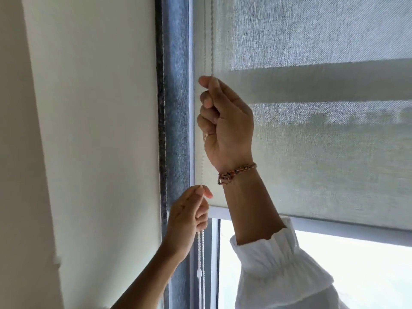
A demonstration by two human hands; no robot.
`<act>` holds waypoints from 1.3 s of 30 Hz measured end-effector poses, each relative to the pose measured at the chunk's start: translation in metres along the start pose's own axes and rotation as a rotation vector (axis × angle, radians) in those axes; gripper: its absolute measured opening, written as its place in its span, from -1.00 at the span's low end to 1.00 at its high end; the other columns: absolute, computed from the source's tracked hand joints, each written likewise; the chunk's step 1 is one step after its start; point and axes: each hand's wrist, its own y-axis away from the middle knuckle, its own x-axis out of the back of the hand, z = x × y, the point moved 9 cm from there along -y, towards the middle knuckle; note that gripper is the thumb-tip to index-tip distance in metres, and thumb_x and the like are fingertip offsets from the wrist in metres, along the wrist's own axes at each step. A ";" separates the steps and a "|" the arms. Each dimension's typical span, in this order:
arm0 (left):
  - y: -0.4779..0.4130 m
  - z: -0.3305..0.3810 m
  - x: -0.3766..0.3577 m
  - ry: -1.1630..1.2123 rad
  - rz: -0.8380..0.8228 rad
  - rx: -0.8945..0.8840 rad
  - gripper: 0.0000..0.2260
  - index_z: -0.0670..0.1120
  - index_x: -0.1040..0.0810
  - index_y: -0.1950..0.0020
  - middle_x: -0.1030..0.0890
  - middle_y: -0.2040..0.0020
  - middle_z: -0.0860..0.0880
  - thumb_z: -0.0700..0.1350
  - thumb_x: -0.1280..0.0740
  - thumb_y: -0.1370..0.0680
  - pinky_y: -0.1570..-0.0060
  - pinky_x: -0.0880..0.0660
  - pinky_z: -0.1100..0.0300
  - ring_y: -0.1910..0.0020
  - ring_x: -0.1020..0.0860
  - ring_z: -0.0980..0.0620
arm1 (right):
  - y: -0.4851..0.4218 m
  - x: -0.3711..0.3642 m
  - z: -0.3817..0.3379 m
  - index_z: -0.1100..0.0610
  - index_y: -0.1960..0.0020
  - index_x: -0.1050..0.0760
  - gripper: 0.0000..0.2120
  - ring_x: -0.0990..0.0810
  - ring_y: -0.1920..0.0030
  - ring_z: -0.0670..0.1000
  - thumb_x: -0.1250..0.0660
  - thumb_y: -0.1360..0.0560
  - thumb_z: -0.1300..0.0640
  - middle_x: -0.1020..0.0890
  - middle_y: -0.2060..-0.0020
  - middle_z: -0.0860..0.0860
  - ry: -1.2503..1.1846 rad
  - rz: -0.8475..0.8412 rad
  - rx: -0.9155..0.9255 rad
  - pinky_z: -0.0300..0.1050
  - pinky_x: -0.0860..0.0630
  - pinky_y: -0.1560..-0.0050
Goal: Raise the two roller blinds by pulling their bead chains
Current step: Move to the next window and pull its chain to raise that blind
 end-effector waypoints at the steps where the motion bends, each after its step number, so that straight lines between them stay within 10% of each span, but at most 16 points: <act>1: -0.003 0.004 0.003 0.033 0.008 0.006 -0.74 -0.06 -0.53 0.29 -0.33 0.58 0.10 0.02 -0.16 -0.48 0.59 -0.21 0.37 0.60 -0.23 0.20 | 0.001 -0.001 -0.002 0.22 0.11 -0.53 -0.80 -0.19 0.59 -0.19 -0.14 -0.57 0.25 -0.38 0.51 -0.06 -0.040 -0.024 0.012 -0.38 -0.13 0.61; 5: -0.024 0.036 0.008 0.080 0.100 -0.007 -0.63 -0.05 -0.54 0.24 -0.59 0.49 0.06 -0.04 -0.03 -0.62 0.40 -0.53 0.29 0.47 -0.55 0.14 | 0.007 -0.009 0.002 0.22 0.08 -0.52 -0.79 -0.18 0.58 -0.20 -0.11 -0.57 0.25 -0.38 0.52 -0.07 -0.117 -0.108 0.020 -0.37 -0.08 0.59; 18: -0.070 0.149 -0.038 0.063 -0.129 -0.181 -0.67 -0.08 -0.55 0.00 -0.72 0.19 0.04 -0.04 0.00 -0.63 0.07 -0.58 0.25 0.10 -0.66 0.08 | 0.070 0.033 0.058 0.12 0.18 -0.62 -0.86 -0.25 0.54 -0.21 -0.29 -0.43 0.12 -0.42 0.52 -0.10 -0.185 -0.101 -0.231 -0.41 -0.15 0.56; 26: -0.074 0.148 -0.048 0.034 -0.012 -0.108 -0.74 -0.06 -0.52 0.16 -0.33 0.55 0.12 -0.06 -0.10 -0.62 0.61 -0.13 0.34 0.60 -0.21 0.20 | 0.102 0.047 0.097 0.16 0.12 -0.60 -0.79 -0.28 0.53 -0.21 -0.44 -0.35 0.03 -0.44 0.49 -0.10 -0.212 -0.147 -0.370 -0.42 -0.22 0.54; 39: -0.042 0.153 -0.036 0.016 0.062 -0.472 -0.69 -0.02 -0.43 0.33 -0.22 0.61 0.15 -0.12 -0.11 -0.60 0.63 -0.07 0.36 0.62 -0.10 0.22 | 0.027 0.049 0.034 0.24 -0.05 -0.52 -0.56 -0.63 -0.01 -0.01 -0.13 -0.48 -0.10 -0.67 0.09 0.07 0.070 0.004 -0.220 -0.16 -0.54 -0.01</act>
